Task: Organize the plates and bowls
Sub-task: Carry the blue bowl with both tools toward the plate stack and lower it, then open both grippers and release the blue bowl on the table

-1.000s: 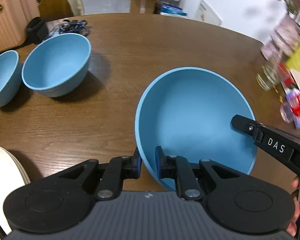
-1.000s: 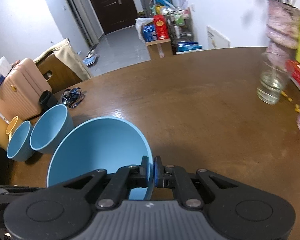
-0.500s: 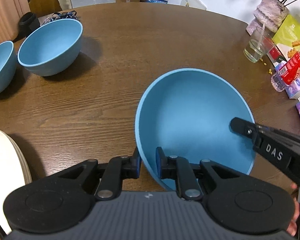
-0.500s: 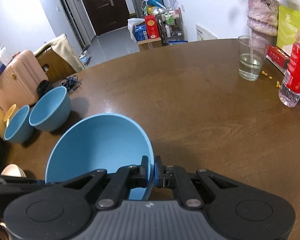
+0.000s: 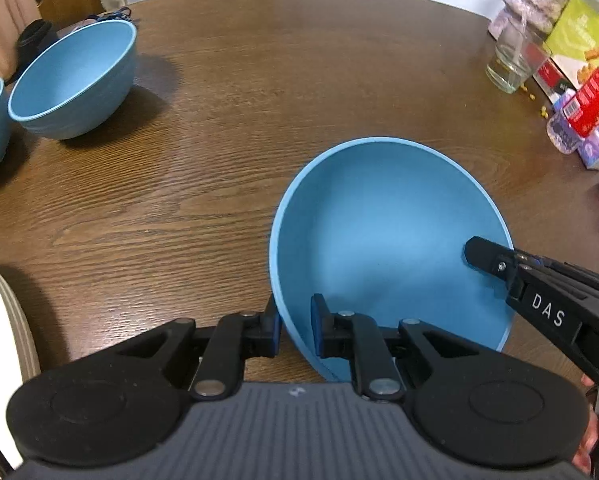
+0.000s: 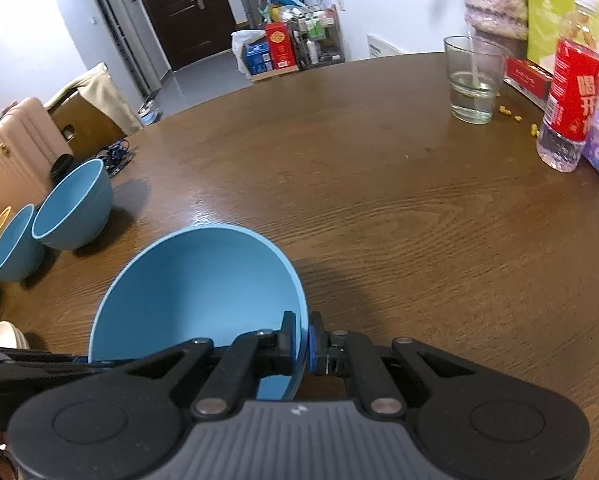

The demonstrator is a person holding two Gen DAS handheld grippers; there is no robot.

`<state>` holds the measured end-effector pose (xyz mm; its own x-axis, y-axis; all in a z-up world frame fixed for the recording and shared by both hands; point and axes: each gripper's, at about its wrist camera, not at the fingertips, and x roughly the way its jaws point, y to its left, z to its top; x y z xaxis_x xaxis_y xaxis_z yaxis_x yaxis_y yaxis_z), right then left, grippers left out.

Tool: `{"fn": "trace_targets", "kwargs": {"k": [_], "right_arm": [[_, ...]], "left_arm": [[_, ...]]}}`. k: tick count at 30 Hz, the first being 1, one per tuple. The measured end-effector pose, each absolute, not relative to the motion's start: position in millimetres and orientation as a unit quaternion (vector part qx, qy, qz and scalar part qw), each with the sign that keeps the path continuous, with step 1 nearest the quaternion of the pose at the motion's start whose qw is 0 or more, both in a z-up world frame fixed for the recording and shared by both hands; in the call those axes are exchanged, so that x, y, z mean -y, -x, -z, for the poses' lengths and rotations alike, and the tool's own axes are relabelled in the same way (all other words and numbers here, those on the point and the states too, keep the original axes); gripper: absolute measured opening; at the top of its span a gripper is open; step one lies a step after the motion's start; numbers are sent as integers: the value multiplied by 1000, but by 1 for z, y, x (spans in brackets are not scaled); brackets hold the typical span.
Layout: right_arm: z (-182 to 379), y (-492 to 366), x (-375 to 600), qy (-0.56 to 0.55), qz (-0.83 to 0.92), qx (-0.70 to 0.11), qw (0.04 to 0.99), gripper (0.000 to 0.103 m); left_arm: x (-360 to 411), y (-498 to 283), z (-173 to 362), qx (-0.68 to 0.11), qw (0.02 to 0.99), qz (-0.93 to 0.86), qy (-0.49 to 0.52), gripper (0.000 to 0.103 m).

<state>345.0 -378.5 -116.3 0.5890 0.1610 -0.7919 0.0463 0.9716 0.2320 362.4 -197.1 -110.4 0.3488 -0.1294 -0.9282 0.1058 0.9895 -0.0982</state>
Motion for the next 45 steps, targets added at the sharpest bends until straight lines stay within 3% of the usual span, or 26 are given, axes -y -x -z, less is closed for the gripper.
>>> {"fn": "trace_targets", "kwargs": {"k": [19, 22, 25, 27, 31, 33, 35, 38, 45], "right_arm": [[128, -340, 387, -176, 1, -424, 888, 6], [130, -337, 390, -192, -3, -426, 884, 13], [129, -334, 393, -199, 1, -426, 882, 28], [125, -331, 395, -204, -2, -424, 882, 47], [113, -323, 396, -201, -1, -412, 889, 64], [107, -319, 397, -198, -1, -407, 892, 89], [100, -315, 397, -192, -1, -402, 895, 99], [93, -309, 396, -185, 2, -399, 898, 103], [86, -299, 390, -170, 16, -409, 896, 103]], "left_arm": [[211, -364, 115, -576, 811, 82, -60, 17], [208, -362, 114, -578, 810, 81, -59, 19], [200, -361, 111, -576, 812, 71, -53, 36], [195, -360, 107, -571, 817, 64, -49, 52], [186, -357, 98, -559, 826, 63, -39, 68], [182, -355, 95, -553, 830, 65, -31, 79], [180, -352, 91, -547, 834, 66, -26, 87], [178, -346, 85, -532, 844, 61, -21, 102], [172, -338, 71, -501, 863, 57, -13, 103]]}}
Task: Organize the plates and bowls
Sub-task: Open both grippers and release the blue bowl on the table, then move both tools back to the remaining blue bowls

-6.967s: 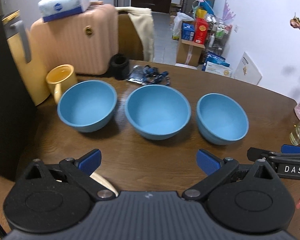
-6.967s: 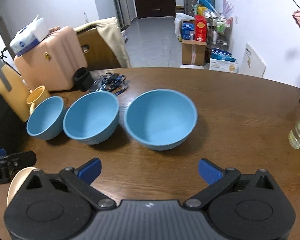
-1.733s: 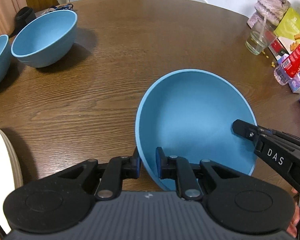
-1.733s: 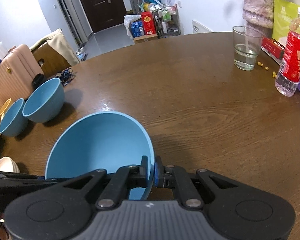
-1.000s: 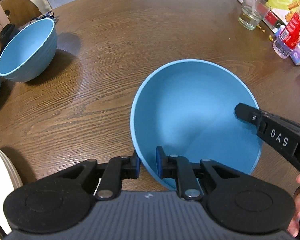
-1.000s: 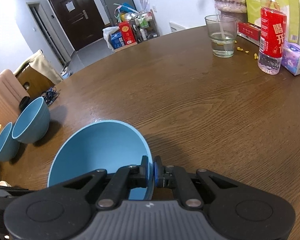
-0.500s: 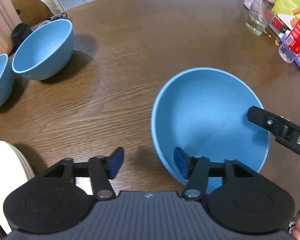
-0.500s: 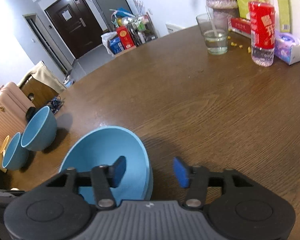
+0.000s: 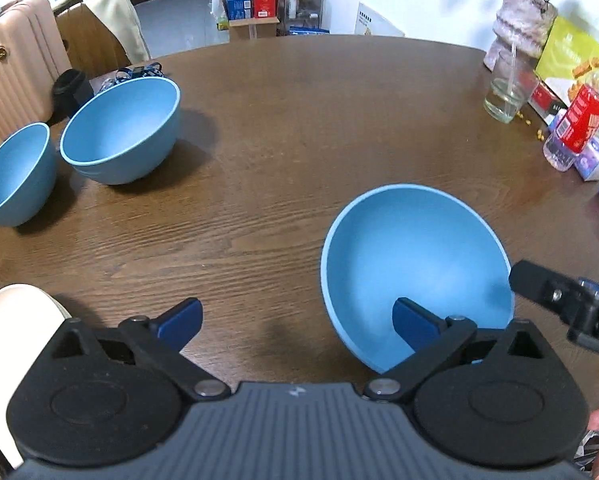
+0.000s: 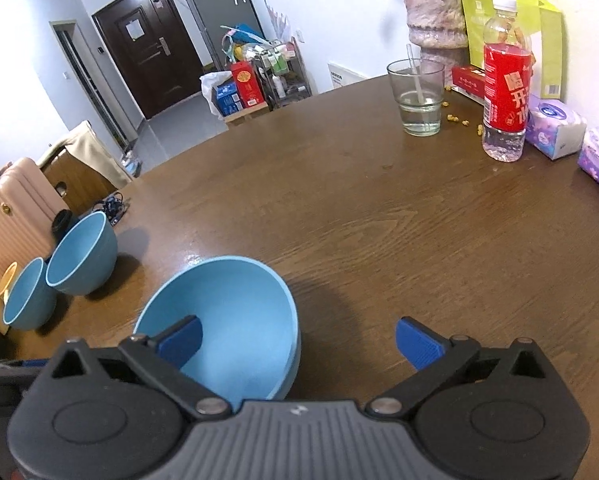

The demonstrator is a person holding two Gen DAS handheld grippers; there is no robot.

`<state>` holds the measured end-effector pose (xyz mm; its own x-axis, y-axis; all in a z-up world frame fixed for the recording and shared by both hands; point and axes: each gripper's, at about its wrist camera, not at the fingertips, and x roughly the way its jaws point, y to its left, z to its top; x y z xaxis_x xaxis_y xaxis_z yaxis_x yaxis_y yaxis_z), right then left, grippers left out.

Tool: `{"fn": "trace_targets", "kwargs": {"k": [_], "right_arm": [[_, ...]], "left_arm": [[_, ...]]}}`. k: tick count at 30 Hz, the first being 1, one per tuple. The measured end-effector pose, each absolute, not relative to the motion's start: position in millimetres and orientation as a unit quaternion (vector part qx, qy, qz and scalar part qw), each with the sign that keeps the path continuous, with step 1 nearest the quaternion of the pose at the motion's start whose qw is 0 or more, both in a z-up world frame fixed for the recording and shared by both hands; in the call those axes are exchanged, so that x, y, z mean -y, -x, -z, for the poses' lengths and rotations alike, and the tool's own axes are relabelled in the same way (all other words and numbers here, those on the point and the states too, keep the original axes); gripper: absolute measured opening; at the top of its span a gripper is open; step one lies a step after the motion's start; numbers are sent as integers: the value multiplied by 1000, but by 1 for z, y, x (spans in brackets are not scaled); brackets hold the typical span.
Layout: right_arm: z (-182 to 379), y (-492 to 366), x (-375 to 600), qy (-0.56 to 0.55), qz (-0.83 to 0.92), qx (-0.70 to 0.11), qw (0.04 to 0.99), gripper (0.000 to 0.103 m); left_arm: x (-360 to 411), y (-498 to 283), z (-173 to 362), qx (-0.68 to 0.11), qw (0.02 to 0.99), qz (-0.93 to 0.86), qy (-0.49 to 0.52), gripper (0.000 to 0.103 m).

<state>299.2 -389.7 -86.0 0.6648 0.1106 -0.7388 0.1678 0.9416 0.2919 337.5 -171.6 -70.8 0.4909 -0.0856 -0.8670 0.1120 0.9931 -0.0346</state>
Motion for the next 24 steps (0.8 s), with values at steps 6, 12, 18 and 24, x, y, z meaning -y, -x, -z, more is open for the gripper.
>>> {"fn": "trace_targets", "kwargs": {"k": [6, 12, 18, 24], "right_arm": [[83, -295, 384, -165, 18, -413, 895, 103], [78, -292, 379, -155, 22, -413, 897, 103], [69, -288, 373, -145, 26, -413, 899, 103], [59, -288, 363, -136, 23, -409, 902, 103]], "left_arm": [[165, -338, 65, -495, 867, 53, -5, 103], [155, -338, 58, -491, 870, 52, 7, 103], [141, -337, 51, -489, 870, 54, 14, 103], [125, -337, 41, -479, 877, 44, 17, 103]]}}
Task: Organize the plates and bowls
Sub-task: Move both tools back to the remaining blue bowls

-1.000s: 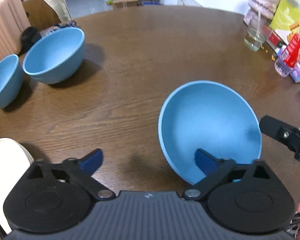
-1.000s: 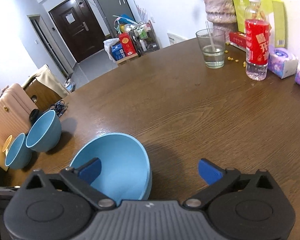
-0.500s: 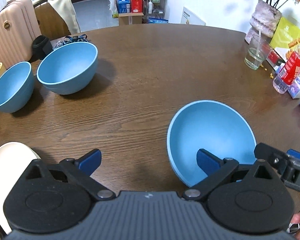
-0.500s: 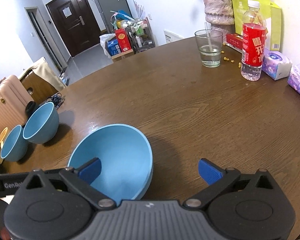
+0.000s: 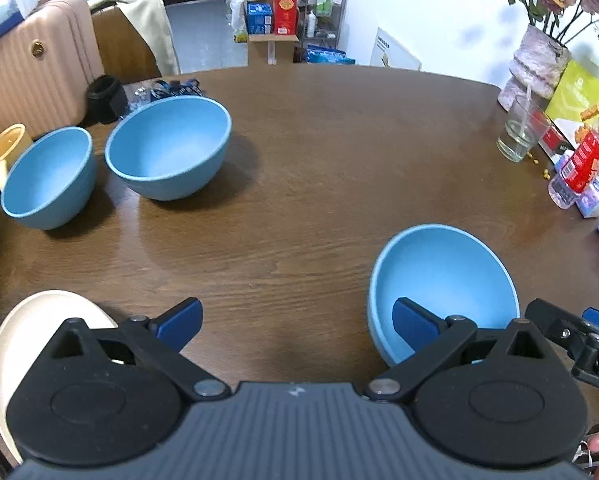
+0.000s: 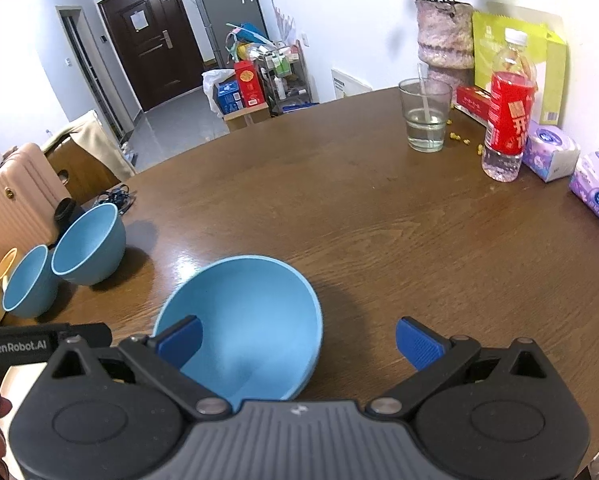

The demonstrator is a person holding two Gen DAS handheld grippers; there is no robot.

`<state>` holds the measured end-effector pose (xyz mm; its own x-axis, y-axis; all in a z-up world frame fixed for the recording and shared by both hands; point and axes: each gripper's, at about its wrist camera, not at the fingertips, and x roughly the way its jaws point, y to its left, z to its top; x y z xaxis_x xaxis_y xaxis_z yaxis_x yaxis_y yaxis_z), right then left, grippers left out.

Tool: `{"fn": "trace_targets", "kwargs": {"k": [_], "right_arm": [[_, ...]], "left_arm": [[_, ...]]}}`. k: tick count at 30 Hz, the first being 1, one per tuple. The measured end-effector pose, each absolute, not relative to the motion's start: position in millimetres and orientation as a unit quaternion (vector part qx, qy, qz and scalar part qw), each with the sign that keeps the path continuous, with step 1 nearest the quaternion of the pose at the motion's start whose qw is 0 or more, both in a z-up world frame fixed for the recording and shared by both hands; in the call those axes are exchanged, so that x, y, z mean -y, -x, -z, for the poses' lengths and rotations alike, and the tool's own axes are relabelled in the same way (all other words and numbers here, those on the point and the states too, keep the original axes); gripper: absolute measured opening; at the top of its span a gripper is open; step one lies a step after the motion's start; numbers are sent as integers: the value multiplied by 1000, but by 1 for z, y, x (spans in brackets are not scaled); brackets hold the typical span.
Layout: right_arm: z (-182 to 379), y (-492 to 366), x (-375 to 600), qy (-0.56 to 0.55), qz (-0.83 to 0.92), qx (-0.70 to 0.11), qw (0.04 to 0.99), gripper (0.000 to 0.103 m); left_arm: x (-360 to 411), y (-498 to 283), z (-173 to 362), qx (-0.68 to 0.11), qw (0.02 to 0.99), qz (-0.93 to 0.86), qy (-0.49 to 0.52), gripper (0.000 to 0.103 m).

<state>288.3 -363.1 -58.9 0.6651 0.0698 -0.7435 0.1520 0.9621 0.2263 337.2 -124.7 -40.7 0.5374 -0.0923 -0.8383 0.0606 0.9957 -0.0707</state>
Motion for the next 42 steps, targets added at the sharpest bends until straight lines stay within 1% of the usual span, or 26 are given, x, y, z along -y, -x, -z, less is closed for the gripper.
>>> {"fn": "trace_targets", "kwargs": {"k": [11, 28, 42], "right_arm": [[38, -304, 328, -118, 5, -405, 907, 103], [11, -337, 257, -93, -41, -398, 912, 103], [-18, -373, 198, -77, -77, -398, 911, 103]], "left_arm": [[88, -343, 16, -454, 890, 19, 30, 103], [25, -350, -6, -439, 898, -11, 42, 103], [-21, -373, -43, -426, 904, -13, 39, 103]]}}
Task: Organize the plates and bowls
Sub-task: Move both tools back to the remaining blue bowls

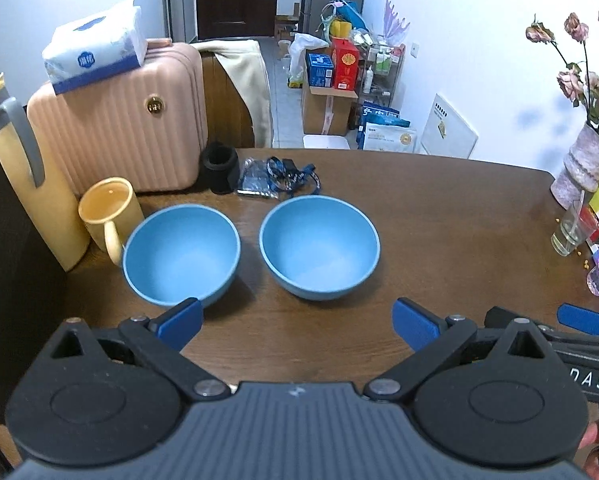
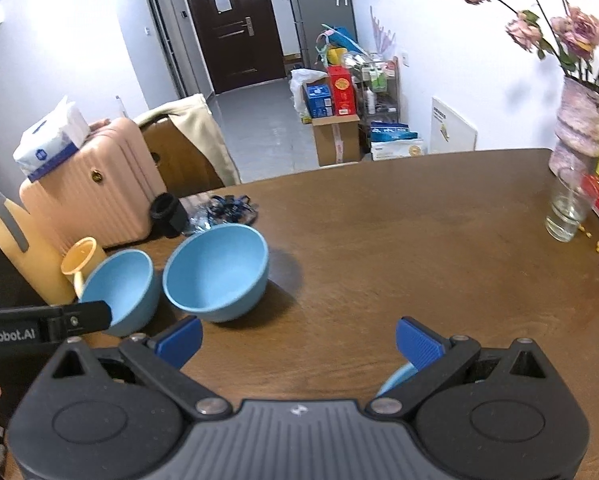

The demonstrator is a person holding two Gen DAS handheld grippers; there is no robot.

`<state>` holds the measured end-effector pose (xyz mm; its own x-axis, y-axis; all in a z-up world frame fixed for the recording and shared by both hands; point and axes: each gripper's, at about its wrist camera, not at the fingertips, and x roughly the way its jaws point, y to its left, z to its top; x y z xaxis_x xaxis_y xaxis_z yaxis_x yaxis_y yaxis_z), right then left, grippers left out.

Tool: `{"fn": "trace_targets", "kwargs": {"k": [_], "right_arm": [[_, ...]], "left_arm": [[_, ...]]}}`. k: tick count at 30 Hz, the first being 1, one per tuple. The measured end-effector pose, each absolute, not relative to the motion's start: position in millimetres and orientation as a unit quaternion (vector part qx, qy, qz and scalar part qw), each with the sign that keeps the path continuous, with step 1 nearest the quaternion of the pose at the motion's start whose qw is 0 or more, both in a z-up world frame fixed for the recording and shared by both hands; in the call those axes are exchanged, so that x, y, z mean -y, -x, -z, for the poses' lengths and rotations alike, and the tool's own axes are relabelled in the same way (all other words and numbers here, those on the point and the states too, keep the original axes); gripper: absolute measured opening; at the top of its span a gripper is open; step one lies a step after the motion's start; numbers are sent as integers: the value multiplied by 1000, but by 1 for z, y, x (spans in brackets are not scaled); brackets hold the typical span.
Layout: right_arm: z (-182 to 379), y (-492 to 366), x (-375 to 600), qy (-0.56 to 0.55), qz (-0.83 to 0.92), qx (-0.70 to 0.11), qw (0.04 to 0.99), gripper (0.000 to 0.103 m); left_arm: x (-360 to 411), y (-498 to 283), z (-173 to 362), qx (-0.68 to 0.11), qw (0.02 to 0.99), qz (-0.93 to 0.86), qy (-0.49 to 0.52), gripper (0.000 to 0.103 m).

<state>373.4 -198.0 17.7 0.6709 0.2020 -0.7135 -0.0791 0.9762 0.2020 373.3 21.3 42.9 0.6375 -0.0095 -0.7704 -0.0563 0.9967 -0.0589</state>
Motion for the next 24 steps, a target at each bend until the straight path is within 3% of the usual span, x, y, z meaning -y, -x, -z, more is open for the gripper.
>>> {"fn": "trace_targets", "kwargs": {"k": [12, 24], "right_arm": [[-54, -414, 161, -67, -60, -415, 905, 103], [-66, -478, 129, -59, -44, -449, 890, 103]], "left_arm": [[-49, -411, -68, -431, 902, -11, 29, 103], [-67, -495, -64, -473, 880, -22, 26, 103]]}}
